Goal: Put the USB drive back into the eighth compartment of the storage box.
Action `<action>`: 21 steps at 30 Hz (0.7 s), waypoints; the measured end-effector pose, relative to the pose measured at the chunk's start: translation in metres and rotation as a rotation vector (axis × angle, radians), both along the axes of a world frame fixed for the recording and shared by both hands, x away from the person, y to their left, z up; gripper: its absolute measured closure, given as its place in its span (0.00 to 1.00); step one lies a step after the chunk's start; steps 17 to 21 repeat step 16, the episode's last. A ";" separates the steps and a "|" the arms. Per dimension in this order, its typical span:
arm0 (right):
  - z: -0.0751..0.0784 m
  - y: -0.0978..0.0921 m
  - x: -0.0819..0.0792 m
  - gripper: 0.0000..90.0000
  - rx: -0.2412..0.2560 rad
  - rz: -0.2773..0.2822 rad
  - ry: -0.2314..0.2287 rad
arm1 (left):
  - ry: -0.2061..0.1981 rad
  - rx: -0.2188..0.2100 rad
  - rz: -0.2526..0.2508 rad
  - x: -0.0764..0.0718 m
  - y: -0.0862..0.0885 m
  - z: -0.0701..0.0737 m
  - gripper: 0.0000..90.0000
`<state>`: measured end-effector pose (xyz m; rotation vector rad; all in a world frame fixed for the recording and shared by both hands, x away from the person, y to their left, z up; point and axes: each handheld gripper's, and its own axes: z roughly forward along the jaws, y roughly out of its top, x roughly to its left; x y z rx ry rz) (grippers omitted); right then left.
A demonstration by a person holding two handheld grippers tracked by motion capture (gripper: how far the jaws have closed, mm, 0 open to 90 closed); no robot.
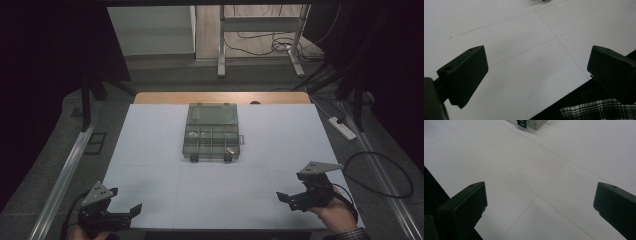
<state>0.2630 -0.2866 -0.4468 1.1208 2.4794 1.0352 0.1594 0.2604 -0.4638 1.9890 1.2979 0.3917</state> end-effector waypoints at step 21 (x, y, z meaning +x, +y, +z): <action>0.003 -0.033 -0.034 0.00 -0.024 -0.148 -0.043 | 0.002 0.006 -0.001 0.001 -0.001 0.000 0.04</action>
